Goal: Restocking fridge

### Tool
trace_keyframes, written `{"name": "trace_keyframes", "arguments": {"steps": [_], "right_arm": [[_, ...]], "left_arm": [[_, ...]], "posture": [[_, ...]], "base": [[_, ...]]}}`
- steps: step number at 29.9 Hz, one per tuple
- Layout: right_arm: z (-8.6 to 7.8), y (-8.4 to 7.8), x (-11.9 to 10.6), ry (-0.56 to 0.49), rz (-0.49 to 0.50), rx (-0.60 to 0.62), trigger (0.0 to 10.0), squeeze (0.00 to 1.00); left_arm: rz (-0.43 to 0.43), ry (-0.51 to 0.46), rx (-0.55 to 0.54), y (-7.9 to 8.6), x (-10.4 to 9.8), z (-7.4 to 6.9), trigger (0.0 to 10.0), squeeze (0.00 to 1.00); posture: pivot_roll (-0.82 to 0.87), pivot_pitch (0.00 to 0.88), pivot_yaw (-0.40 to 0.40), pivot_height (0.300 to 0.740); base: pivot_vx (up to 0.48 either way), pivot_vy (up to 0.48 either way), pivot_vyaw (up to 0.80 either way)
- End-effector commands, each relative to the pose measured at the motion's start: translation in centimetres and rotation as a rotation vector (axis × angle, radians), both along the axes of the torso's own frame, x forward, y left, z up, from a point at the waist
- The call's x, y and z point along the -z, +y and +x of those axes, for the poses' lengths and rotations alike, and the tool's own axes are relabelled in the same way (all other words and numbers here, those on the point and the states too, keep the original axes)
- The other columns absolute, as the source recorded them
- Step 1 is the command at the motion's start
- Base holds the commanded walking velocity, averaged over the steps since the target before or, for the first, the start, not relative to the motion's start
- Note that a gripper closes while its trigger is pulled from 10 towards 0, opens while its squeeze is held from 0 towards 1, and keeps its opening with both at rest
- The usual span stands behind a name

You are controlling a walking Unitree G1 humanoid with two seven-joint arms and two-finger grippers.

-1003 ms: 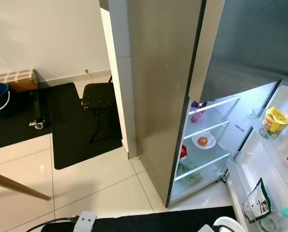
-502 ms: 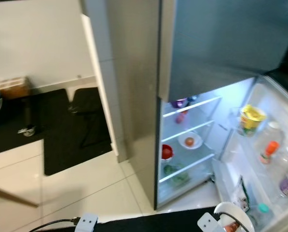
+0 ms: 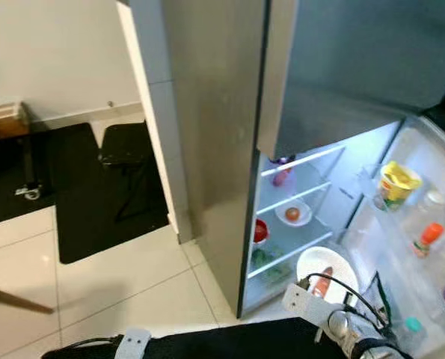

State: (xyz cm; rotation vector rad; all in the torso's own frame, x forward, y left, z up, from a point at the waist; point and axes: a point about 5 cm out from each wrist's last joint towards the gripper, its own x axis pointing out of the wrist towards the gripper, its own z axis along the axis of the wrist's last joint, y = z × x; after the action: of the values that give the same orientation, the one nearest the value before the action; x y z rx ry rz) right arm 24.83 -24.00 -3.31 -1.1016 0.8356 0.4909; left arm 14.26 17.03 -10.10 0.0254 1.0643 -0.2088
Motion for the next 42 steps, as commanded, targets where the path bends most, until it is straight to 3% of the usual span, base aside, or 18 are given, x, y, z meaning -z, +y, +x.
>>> {"name": "trace_keyframes", "arguments": {"steps": [1,8,13,21,31,35,42], "right_arm": [[0.6,0.3,-0.5,0.003,-0.029,-0.063,10.0,0.0],[1.7,0.2,-1.5,0.09,-0.077,-0.196,10.0,0.0],[2.0,-1.0,-2.2,0.121,-0.104,-0.176,10.0,0.0],[2.9,-2.0,-3.4,0.073,-0.095,-0.152,10.0,0.0],[2.4,-4.1,-3.9,0.099,-0.115,-0.079,10.0,0.0],[1.8,-6.0,-4.3,0.117,-0.137,-0.019,10.0,0.0],[1.1,-7.3,-4.4,0.132,-0.152,0.022,10.0,0.0]], "left_arm": [[0.0,0.005,0.007,-0.1,0.1,-0.3,10.0,0.0],[-0.001,0.008,0.008,-0.1,0.1,-0.4,10.0,0.0],[-0.002,0.004,0.005,-0.1,0.1,-0.2,10.0,0.0],[-0.005,0.003,0.009,-0.2,0.1,-0.2,10.0,0.0],[-0.009,0.007,0.009,-0.4,0.1,-0.3,10.0,0.0],[-0.009,0.008,0.009,-0.3,0.1,-0.4,10.0,0.0],[-0.009,0.008,0.008,-0.2,0.1,-0.4,10.0,0.0]], "posture": [[-0.01,0.0,-0.029,0.74],[-0.01,0.0,-0.038,0.74],[-0.01,0.0,-0.041,0.74],[-0.02,0.0,-0.04,0.74],[-0.02,0.0,-0.037,0.74],[-0.03,0.0,-0.035,0.74],[-0.02,0.0,-0.032,0.74]], "base": [[0.0,0.0,0.0],[0.0,0.0,0.0],[0.0,0.0,0.0],[0.0,0.0,0.0],[0.0,0.0,0.0],[0.0,0.0,0.0],[0.0,0.0,0.0]]}}
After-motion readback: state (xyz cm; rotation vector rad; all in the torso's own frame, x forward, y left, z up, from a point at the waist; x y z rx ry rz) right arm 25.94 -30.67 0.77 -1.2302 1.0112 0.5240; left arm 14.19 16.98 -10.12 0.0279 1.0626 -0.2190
